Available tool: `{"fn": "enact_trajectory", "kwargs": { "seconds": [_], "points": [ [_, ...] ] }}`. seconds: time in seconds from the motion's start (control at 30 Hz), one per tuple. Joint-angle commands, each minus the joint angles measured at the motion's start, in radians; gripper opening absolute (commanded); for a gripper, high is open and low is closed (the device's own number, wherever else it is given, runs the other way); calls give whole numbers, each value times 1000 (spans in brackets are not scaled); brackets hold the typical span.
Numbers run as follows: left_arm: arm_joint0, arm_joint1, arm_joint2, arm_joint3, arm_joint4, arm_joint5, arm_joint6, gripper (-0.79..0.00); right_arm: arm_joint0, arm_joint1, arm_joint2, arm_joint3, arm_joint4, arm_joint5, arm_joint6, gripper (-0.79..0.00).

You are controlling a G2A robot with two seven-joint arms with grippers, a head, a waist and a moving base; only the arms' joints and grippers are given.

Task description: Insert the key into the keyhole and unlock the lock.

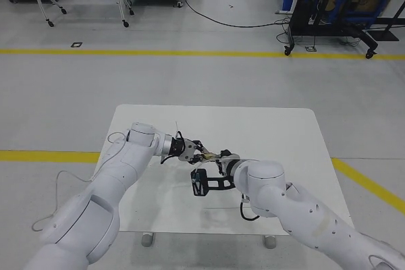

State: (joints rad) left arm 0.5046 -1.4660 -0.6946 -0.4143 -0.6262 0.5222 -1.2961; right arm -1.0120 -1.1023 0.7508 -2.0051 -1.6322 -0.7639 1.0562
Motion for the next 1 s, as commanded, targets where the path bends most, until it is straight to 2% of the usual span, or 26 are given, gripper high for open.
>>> {"fn": "enact_trajectory", "kwargs": {
  "seconds": [0.0, 0.57, 0.97],
  "points": [
    [0, 0, -1, 2, 1, -1, -2, -785, 7, 0, -7, 4, 7, 4, 4, -785],
    [3, -4, -26, 4, 4, -35, 57, -785, 73, 11, -70, 20, 72, 60, 60, -785],
    [7, -4, -39, -2, 16, -38, 60, -785, 99, 10, -90, 37, 103, 78, 78, -785]
  ]
}}
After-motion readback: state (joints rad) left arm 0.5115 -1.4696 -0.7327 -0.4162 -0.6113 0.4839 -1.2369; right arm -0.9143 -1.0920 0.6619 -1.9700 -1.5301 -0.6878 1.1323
